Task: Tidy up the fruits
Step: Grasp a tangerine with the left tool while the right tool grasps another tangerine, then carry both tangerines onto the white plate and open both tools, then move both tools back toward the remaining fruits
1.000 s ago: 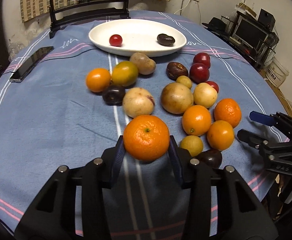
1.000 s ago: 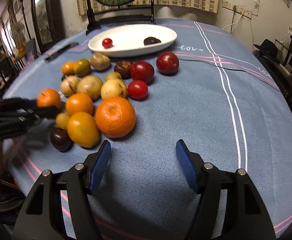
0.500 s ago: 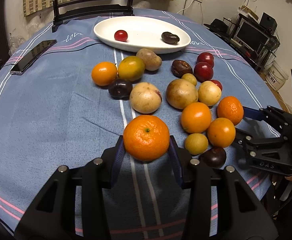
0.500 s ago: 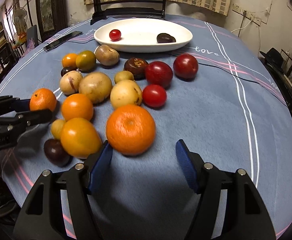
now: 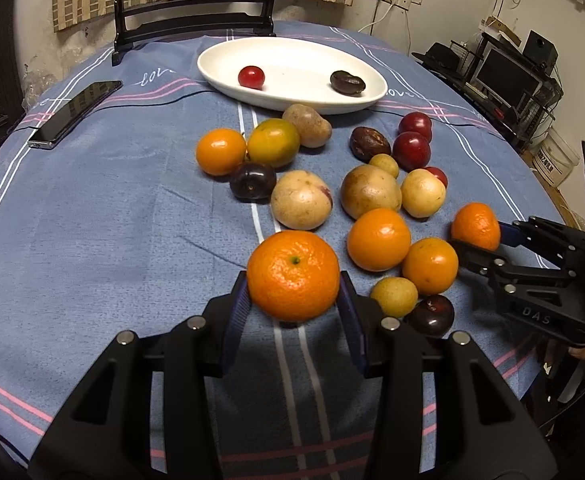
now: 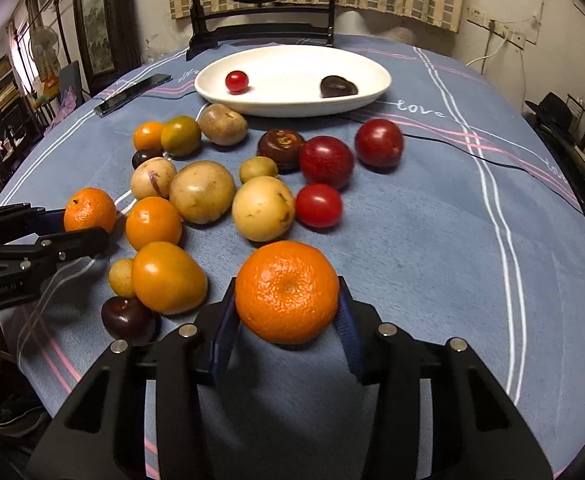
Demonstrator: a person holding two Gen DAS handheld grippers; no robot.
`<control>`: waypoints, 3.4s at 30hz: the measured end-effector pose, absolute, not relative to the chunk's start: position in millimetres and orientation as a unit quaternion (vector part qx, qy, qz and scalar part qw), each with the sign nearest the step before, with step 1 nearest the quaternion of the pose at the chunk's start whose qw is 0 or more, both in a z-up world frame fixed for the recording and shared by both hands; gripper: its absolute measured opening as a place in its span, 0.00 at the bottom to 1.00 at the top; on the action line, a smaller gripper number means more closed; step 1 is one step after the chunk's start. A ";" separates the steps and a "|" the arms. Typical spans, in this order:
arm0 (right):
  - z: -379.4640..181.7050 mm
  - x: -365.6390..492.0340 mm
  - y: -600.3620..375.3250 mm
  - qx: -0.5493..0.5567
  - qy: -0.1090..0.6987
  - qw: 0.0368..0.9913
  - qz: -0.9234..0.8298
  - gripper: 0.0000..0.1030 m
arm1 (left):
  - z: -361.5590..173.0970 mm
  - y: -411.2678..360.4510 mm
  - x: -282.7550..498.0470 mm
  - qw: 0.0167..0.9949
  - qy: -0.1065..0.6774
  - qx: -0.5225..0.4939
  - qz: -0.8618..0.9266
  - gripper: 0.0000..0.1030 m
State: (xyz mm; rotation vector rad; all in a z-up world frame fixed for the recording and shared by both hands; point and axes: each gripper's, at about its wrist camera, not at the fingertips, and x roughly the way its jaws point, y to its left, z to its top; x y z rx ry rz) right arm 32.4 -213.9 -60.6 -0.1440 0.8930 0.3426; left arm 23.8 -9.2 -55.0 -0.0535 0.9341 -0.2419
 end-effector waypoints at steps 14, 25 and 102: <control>-15.8 13.3 -255.9 -0.048 0.373 0.915 0.144 0.45 | -20.7 -6.3 17.5 0.900 0.421 -0.011 -0.111 0.43; 29.0 45.7 -245.0 -0.060 0.328 0.929 0.160 0.45 | 24.9 -7.5 59.3 0.914 0.388 0.003 -0.121 0.43; -41.2 -0.3 -224.7 -0.026 0.404 0.894 0.191 0.63 | -27.7 0.8 13.8 0.896 0.437 -0.033 -0.076 0.85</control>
